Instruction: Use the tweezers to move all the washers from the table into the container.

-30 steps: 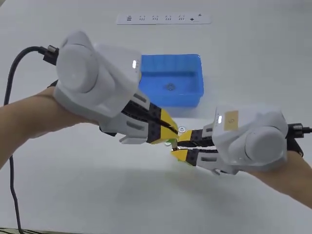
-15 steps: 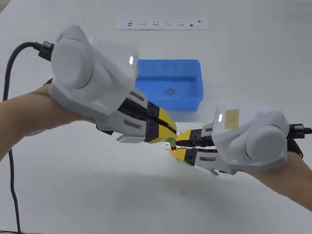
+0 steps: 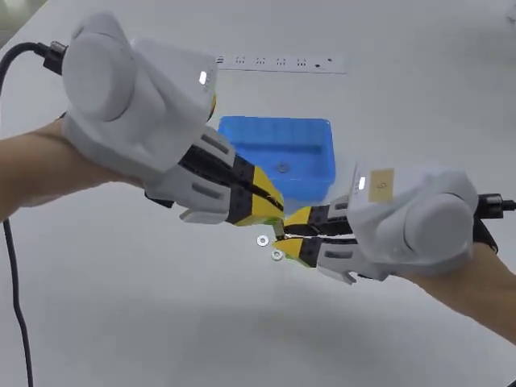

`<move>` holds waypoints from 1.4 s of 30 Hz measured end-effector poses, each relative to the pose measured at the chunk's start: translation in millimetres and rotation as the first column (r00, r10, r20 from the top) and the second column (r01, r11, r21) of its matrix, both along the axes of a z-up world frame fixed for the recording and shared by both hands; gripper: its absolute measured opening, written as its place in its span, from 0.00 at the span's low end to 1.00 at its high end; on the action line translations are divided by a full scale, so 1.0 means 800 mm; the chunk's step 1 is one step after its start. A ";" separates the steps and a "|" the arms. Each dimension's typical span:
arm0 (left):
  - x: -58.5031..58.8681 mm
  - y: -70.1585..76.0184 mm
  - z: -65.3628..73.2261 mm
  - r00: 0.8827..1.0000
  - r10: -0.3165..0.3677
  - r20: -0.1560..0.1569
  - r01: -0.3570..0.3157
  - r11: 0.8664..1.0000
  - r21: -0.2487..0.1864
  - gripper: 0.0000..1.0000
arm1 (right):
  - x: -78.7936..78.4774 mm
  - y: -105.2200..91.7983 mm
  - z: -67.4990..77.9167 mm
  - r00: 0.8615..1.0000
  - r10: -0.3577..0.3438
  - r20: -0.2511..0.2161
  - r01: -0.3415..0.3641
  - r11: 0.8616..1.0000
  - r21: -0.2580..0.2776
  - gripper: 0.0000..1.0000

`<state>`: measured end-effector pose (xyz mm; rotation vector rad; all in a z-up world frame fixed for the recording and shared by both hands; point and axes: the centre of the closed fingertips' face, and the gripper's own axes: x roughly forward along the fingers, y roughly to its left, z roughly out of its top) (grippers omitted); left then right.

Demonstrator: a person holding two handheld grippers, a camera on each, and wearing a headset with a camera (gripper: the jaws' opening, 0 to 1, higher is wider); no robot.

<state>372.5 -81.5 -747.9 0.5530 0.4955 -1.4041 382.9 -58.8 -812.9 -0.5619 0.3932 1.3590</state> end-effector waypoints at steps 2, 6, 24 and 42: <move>0.003 0.000 0.007 1.000 -0.001 0.014 0.001 1.000 -0.002 0.06 | 0.003 0.002 0.007 1.000 0.002 0.014 -0.002 1.000 0.002 0.10; 0.008 0.003 0.021 0.999 -0.008 0.042 0.008 1.000 0.002 0.06 | 0.011 0.004 0.021 0.999 0.000 0.042 0.000 1.000 0.005 0.10; 0.056 0.018 0.048 0.995 -0.017 0.100 0.017 1.000 0.004 0.06 | 0.056 0.016 0.051 0.994 -0.027 0.102 0.024 0.999 0.029 0.10; 0.130 0.023 0.041 0.994 0.010 0.111 -0.007 1.000 -0.028 0.06 | 0.130 0.027 0.048 0.990 -0.063 0.126 0.057 0.997 0.047 0.10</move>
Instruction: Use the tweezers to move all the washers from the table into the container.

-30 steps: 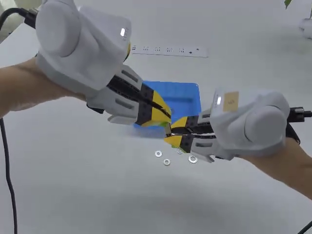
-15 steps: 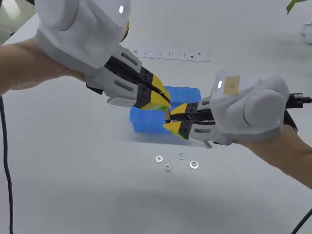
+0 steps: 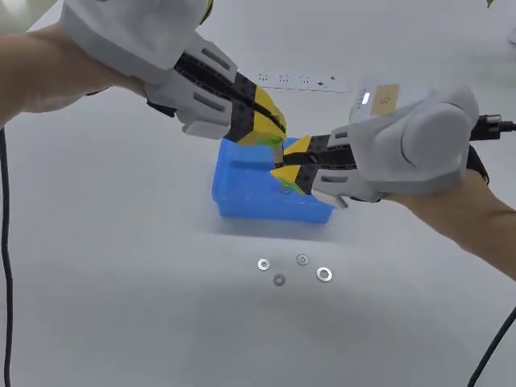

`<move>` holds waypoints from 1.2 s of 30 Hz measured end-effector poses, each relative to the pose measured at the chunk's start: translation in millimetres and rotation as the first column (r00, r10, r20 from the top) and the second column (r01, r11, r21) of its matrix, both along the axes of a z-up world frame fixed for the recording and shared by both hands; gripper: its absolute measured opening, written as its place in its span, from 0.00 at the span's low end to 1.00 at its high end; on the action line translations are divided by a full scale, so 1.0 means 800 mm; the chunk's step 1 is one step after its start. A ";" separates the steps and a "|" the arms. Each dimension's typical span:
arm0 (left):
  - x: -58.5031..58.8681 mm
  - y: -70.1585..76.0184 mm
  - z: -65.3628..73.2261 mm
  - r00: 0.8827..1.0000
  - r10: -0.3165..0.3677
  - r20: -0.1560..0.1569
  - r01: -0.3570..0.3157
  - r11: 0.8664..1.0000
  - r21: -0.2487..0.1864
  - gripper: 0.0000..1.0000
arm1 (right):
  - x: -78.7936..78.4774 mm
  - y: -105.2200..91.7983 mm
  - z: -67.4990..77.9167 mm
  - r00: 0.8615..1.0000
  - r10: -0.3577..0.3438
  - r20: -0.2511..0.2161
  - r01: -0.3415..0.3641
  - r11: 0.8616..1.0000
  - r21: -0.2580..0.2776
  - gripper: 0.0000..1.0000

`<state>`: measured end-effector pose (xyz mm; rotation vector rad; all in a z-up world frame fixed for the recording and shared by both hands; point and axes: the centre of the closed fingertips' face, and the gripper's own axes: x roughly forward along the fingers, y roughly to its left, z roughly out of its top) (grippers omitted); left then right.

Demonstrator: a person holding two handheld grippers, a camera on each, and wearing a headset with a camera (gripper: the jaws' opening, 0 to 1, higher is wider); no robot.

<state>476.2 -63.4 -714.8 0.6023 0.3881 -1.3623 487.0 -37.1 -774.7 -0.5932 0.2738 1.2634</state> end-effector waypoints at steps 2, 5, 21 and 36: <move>0.008 0.000 -0.007 1.000 0.007 -0.001 -0.007 1.000 0.003 0.06 | 0.006 0.000 -0.005 1.000 -0.001 0.003 0.001 1.000 -0.008 0.10; 0.018 0.001 -0.017 1.000 0.022 -0.019 -0.022 1.000 0.006 0.06 | 0.016 0.001 -0.017 1.000 -0.003 -0.011 0.003 1.000 -0.015 0.10; 0.052 0.019 -0.083 0.992 0.066 -0.111 -0.063 0.998 0.029 0.07 | 0.044 0.016 -0.083 0.995 -0.001 -0.096 -0.005 0.998 -0.060 0.10; 0.050 0.018 -0.098 0.986 0.092 -0.136 -0.090 0.996 0.025 0.07 | 0.045 0.015 -0.101 0.992 -0.003 -0.123 -0.006 0.997 -0.075 0.10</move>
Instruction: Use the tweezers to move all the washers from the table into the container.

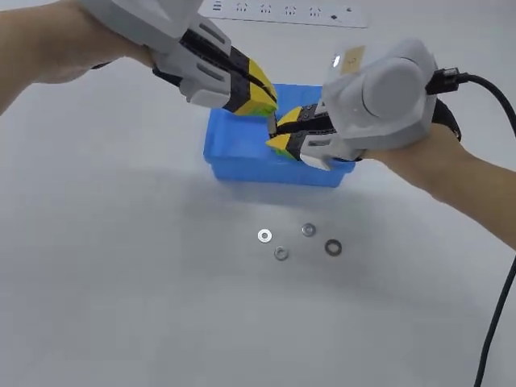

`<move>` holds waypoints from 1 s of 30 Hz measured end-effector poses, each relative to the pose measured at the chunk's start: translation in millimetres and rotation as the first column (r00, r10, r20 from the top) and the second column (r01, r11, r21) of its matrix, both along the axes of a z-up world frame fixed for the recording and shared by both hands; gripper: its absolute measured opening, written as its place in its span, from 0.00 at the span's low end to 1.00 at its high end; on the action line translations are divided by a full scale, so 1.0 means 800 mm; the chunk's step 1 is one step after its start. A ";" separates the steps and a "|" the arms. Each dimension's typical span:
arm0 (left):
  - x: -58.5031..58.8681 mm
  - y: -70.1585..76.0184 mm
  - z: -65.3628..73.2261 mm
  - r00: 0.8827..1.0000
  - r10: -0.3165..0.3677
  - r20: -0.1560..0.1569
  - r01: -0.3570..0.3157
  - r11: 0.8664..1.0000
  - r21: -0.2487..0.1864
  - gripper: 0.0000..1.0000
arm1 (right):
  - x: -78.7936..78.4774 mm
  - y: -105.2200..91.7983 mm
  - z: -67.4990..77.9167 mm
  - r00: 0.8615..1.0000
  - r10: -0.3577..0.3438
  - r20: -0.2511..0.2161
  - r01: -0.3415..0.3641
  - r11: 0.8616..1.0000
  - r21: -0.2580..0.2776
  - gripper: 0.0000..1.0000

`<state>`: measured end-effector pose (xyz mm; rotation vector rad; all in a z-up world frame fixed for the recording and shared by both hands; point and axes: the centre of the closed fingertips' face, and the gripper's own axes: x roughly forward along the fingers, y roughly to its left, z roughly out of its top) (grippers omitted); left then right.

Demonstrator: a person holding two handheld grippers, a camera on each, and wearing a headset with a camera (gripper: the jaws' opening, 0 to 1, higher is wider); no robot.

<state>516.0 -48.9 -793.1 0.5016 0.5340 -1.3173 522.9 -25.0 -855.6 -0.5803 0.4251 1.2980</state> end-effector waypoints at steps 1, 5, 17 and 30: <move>0.000 0.000 0.000 1.000 0.001 0.000 -0.001 1.000 -0.002 0.07 | 0.001 0.000 0.000 1.000 0.000 0.001 0.000 1.000 -0.001 0.10; 0.000 0.001 0.000 1.000 -0.007 0.006 0.007 1.000 0.005 0.07 | 0.000 0.000 0.000 1.000 0.003 0.007 -0.003 1.000 -0.006 0.11; -0.006 -0.001 0.023 1.000 -0.013 0.026 0.014 1.000 -0.011 0.06 | -0.005 -0.001 0.024 0.999 0.013 0.049 -0.013 1.000 0.008 0.10; -0.034 -0.002 0.081 0.993 -0.016 0.115 0.018 1.000 -0.019 0.06 | -0.024 -0.003 0.081 0.992 0.007 0.126 -0.012 0.999 0.041 0.10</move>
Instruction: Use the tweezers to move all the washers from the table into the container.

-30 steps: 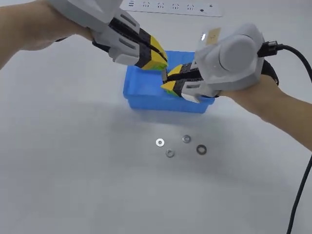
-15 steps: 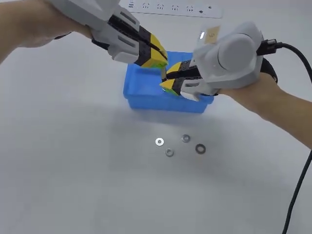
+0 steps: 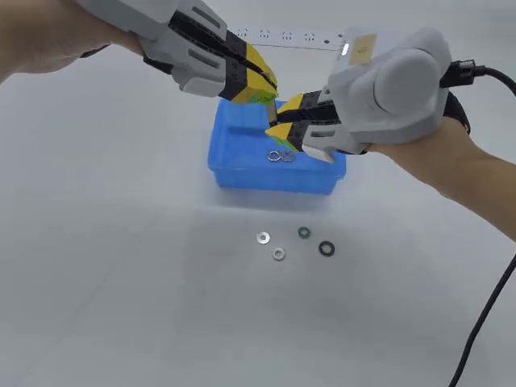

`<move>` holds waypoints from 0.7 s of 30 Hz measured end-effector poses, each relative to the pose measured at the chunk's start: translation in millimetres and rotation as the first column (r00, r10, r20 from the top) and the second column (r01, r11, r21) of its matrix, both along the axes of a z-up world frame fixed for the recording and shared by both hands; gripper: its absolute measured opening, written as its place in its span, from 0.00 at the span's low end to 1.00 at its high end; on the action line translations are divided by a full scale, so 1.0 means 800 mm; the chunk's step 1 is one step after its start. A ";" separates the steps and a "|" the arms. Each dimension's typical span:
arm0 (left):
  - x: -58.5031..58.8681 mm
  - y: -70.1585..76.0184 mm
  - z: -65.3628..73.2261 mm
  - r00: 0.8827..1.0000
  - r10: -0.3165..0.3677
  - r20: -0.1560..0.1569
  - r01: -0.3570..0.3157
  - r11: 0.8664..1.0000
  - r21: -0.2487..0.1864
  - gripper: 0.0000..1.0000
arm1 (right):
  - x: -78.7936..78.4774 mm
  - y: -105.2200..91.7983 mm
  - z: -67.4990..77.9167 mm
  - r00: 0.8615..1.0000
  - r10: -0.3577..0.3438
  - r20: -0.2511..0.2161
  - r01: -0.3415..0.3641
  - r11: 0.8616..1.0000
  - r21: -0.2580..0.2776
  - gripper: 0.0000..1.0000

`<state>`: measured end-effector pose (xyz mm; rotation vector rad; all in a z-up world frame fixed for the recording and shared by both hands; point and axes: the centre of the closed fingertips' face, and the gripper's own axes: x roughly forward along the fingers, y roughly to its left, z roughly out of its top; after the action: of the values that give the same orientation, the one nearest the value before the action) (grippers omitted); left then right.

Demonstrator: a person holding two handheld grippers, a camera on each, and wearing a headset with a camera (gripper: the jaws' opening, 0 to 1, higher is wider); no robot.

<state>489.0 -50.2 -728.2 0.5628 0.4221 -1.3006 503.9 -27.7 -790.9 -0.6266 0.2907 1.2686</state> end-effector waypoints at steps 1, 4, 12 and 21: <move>-0.004 0.000 0.003 1.000 0.000 0.003 0.000 1.000 -0.001 0.06 | -0.003 0.000 0.004 1.000 0.000 0.003 0.000 1.000 0.005 0.10; -0.016 0.001 0.012 1.000 -0.002 0.008 0.002 1.000 0.001 0.06 | -0.016 0.002 0.012 1.000 0.008 0.013 -0.008 1.000 0.007 0.10; -0.058 -0.002 0.021 1.000 -0.012 0.012 0.012 1.000 0.014 0.06 | -0.061 0.000 0.023 0.999 0.038 0.021 -0.038 0.999 0.009 0.10; -0.107 -0.014 -0.001 0.999 -0.013 -0.046 0.013 1.000 0.003 0.06 | -0.113 -0.010 -0.001 0.998 0.060 -0.028 -0.060 0.998 -0.002 0.10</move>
<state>403.2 -61.7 -729.1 0.5398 0.4587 -1.3271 413.8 -36.0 -791.7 -0.6249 0.2985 1.3354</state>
